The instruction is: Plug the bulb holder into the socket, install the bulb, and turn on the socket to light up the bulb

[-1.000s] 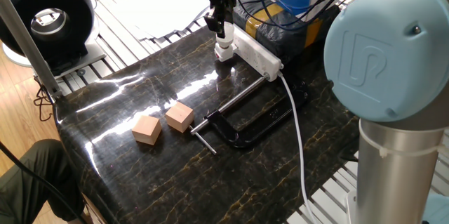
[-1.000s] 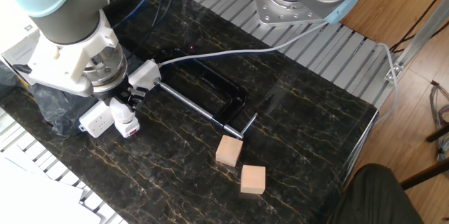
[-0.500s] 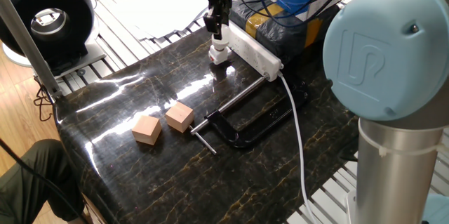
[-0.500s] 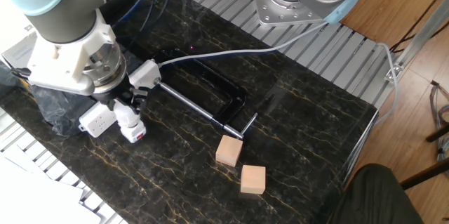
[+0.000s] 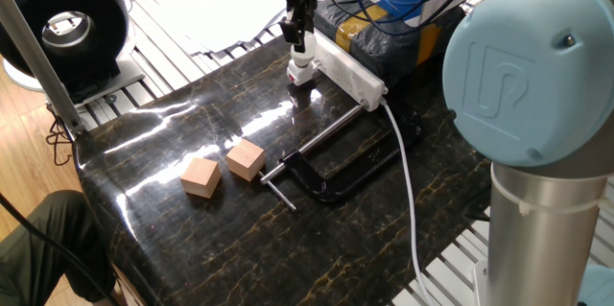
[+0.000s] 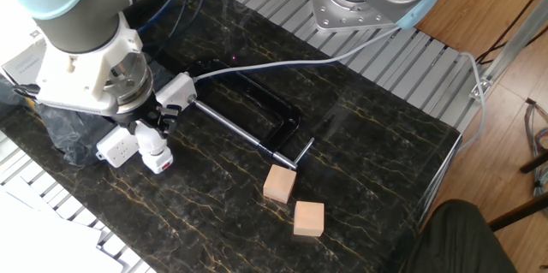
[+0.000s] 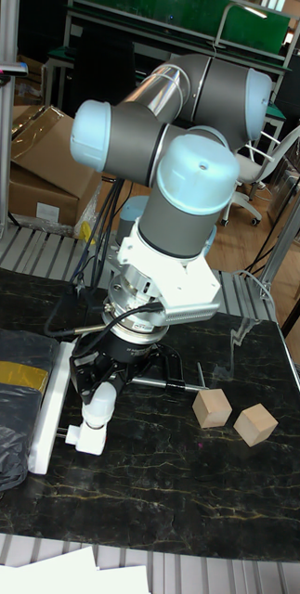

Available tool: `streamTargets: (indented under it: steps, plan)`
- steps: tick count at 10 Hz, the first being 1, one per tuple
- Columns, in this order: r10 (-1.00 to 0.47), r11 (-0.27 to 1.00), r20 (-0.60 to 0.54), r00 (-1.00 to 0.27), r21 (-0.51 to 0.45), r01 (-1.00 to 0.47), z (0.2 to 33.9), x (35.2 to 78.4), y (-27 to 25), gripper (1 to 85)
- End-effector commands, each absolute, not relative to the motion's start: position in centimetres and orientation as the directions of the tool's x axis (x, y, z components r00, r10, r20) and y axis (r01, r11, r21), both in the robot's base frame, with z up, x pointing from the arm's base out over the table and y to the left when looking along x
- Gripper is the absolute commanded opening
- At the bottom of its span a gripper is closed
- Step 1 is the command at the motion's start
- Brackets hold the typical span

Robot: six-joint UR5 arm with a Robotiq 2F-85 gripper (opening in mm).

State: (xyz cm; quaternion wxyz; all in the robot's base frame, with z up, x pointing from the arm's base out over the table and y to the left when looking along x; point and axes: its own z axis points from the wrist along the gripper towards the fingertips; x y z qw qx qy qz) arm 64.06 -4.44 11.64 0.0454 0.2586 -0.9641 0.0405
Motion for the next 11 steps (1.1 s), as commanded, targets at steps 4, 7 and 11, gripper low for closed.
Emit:
streamTargets:
  steps: [4,7,11]
  plan:
    - [-0.415,0.900,0.146,-0.898,-0.078,-0.428,12.2,63.2,-3.8,1.0]
    - [-0.459,0.878,0.145,-0.877,-0.078,-0.472,12.4,63.6,-3.7,1.0]
    - [-0.540,0.832,0.145,-0.829,-0.057,-0.552,12.4,63.8,-3.1,1.0]
